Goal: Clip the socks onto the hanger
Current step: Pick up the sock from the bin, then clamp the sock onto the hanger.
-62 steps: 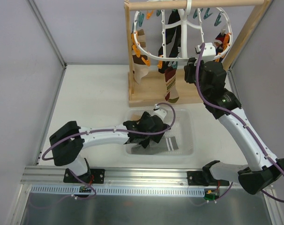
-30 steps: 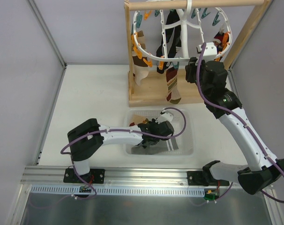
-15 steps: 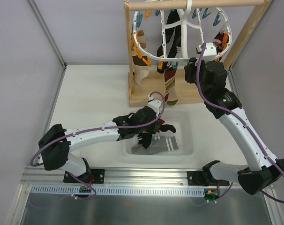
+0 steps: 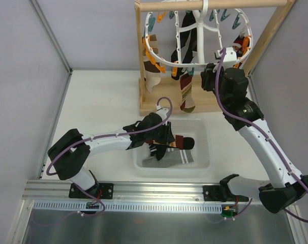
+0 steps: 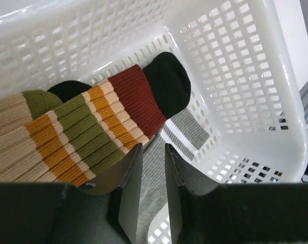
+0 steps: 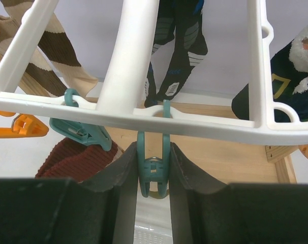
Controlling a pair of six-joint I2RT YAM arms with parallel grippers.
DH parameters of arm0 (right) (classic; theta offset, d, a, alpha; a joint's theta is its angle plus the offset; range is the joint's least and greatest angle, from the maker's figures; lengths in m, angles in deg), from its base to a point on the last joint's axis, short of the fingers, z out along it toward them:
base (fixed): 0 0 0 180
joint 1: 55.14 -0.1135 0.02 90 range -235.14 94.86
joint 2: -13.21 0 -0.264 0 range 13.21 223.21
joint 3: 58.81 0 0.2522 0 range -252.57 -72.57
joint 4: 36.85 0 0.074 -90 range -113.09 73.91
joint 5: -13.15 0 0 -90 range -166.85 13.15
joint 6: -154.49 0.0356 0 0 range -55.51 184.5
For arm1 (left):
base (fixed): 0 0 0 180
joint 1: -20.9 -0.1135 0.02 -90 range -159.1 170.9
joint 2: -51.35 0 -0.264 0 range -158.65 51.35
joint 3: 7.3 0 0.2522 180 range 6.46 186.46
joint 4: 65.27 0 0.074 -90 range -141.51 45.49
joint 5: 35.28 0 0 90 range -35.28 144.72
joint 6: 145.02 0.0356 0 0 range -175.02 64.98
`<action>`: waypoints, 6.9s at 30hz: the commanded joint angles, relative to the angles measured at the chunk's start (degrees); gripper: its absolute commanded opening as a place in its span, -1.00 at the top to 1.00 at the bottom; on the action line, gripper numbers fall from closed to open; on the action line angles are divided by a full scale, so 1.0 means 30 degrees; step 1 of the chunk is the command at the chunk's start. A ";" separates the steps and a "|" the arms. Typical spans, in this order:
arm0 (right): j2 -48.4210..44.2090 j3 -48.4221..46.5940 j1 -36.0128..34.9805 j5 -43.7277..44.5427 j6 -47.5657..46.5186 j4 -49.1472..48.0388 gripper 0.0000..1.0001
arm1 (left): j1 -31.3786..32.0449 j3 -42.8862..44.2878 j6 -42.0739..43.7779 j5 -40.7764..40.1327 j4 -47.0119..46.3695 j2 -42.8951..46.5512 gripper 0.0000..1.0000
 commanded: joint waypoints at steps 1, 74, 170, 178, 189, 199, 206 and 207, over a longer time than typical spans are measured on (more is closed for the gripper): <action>-0.0316 0.0509 0.0101 -0.0005 0.0195 0.1643 0.99 | -0.0152 -0.0002 0.0161 0.0214 -0.0902 0.0087 0.47; -0.0666 0.0715 0.0921 -0.5624 0.3506 0.0443 0.99 | -0.0882 0.3805 0.3716 0.2465 -0.9860 0.1466 1.00; -0.0901 0.0069 0.0892 -0.0592 0.6376 0.1409 0.99 | -0.0034 0.4216 0.4910 -0.2720 -1.3464 0.0937 1.00; -0.0901 0.0099 0.0921 -0.0475 0.6347 0.1439 0.99 | 0.0200 0.4423 0.5115 -0.3363 -1.3815 0.0731 1.00; -0.0931 0.0187 0.0921 -0.0445 0.6318 0.1409 0.99 | 0.0229 0.4686 0.5028 -0.3394 -1.4196 0.0615 1.00; -0.0873 0.0128 0.0921 -0.0298 0.6435 0.1409 0.99 | 0.0317 0.4832 0.4939 -0.3481 -1.4489 0.0322 1.00; -0.0989 0.0012 0.0921 -0.0153 0.6319 0.1321 0.99 | 0.0406 0.4950 0.5144 -0.3422 -1.4518 0.0087 1.00; -0.0960 0.0011 0.0921 -0.0181 0.6289 0.1321 0.99 | 0.0434 0.4921 0.5115 -0.3481 -1.4519 0.0087 1.00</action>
